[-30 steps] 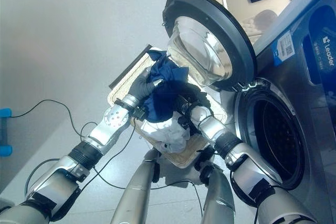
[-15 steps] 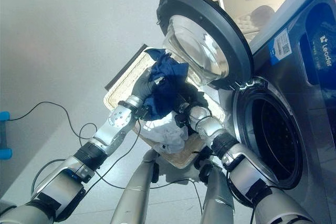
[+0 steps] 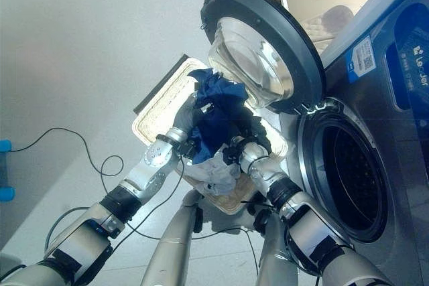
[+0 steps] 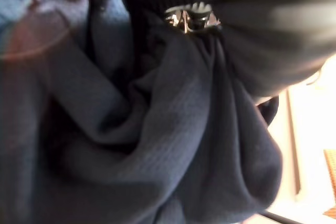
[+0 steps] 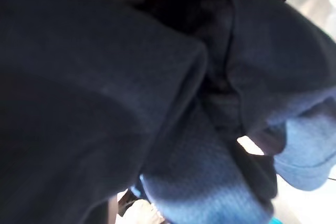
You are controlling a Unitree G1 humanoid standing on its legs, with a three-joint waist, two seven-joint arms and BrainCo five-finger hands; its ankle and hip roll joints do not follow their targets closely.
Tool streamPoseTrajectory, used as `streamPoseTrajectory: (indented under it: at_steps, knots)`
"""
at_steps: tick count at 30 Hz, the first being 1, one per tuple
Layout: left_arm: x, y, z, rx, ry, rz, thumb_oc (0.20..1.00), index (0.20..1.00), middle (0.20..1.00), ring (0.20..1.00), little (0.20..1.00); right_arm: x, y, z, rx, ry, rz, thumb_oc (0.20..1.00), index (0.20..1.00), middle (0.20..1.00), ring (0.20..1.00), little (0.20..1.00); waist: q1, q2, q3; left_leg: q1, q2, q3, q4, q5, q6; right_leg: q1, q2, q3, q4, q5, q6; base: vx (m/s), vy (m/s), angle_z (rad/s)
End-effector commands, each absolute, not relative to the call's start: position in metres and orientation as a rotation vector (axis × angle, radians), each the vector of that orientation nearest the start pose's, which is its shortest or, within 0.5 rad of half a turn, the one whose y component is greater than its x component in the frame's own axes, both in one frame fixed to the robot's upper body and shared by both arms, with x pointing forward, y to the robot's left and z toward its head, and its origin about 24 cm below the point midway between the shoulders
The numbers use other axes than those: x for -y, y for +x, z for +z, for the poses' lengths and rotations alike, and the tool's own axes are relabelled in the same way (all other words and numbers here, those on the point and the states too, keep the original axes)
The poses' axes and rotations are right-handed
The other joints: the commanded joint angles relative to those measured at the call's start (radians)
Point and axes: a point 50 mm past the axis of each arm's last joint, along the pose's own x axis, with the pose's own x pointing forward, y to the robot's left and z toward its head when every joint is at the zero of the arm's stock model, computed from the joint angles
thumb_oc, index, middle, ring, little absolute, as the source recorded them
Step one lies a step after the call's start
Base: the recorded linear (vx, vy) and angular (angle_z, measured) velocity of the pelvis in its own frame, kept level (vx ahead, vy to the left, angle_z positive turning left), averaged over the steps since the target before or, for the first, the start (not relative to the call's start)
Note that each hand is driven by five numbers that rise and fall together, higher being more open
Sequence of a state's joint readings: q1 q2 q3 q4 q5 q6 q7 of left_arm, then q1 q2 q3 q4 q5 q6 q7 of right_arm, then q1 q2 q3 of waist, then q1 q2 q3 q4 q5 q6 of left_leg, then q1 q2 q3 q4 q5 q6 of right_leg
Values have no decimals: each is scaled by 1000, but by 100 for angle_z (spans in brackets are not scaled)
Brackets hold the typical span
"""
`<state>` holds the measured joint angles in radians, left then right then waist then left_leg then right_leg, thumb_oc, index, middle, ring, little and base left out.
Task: Put the clothes into the washing machine.
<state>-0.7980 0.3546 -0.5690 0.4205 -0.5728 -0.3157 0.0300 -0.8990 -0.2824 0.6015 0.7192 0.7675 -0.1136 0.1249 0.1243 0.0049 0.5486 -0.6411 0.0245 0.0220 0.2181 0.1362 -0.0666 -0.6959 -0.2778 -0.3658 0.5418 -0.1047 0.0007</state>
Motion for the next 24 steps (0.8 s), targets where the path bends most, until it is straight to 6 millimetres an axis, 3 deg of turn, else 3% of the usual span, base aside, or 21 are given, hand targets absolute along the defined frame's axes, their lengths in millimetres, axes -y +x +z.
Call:
streamPoseTrajectory:
  at_steps: [1, 7, 8, 9, 10, 11, 13, 14, 24]
  knots:
    - [-35, 334, 181, 497, -70, -655, 200, 200, 200, 200, 200, 67, 384, 173, 213, 178, 547, 200, 200, 200, 200, 200, -1, 85, -29, 6, -69, 60, 15, -78, 13, 16, 60, 14, -87, 87, 113, 0, 0, 0]
    - [-35, 341, 175, 442, -22, -662, 200, 200, 200, 200, 200, 68, 387, 171, 197, 293, 490, 200, 200, 200, 200, 200, -11, 82, -29, 18, -63, 71, 16, -78, 10, 27, 65, 22, -90, 90, 115, -10, 6, 0]
    - [-36, 344, 177, 440, -13, -659, 200, 200, 200, 200, 200, 69, 388, 173, 203, 305, 483, 200, 200, 200, 200, 200, -14, 83, -29, -3, -60, 76, 8, -53, 15, 10, 69, 11, -107, 117, 103, 0, 0, 0]
    - [-36, 344, 172, 425, -16, -659, 200, 200, 200, 200, 200, 69, 387, 168, 189, 309, 479, 200, 200, 200, 200, 200, -15, 81, -29, 23, -61, 76, 11, -77, 9, 30, 68, 23, -97, 93, 116, -62, 26, -6]
    - [-36, 346, 174, 423, 9, -657, 200, 200, 200, 200, 200, 70, 388, 171, 199, 322, 470, 200, 200, 200, 200, 200, -18, 80, -29, -3, -57, 82, 8, -55, 15, 9, 70, 13, -110, 119, 104, -3, 9, -7]
    - [-36, 346, 174, 422, 14, -658, 307, 307, 307, 307, 307, 71, 388, 171, 200, 329, 466, 200, 200, 200, 200, 200, -19, 80, -29, -5, -56, 82, 8, -54, 15, 8, 71, 13, -111, 120, 104, -67, 24, -9]
    - [-35, 346, 170, 399, 38, -673, 809, 809, 809, 809, 809, 71, 387, 169, 195, 360, 471, 200, 200, 200, 200, 200, -22, 79, -29, -7, -54, 86, 7, -55, 15, 4, 73, 17, -113, 121, 105, -5, 16, -7]
    - [-34, 347, 167, 374, 57, -685, 1000, 1000, 1000, 1000, 1000, 71, 387, 166, 188, 385, 471, 200, 200, 200, 200, 200, -26, 77, -29, -8, -53, 90, 8, -55, 15, 1, 77, 21, -116, 124, 105, -9, 43, -7]
    - [-48, 355, 160, 378, 150, -575, 1000, 1000, 1000, 1000, 1000, 88, 382, 143, 193, 554, 399, 200, 200, 200, 200, 200, -71, 69, -29, -1, -37, 138, -22, -53, 6, -1, 116, 62, -171, 137, 109, -17, 74, -19]
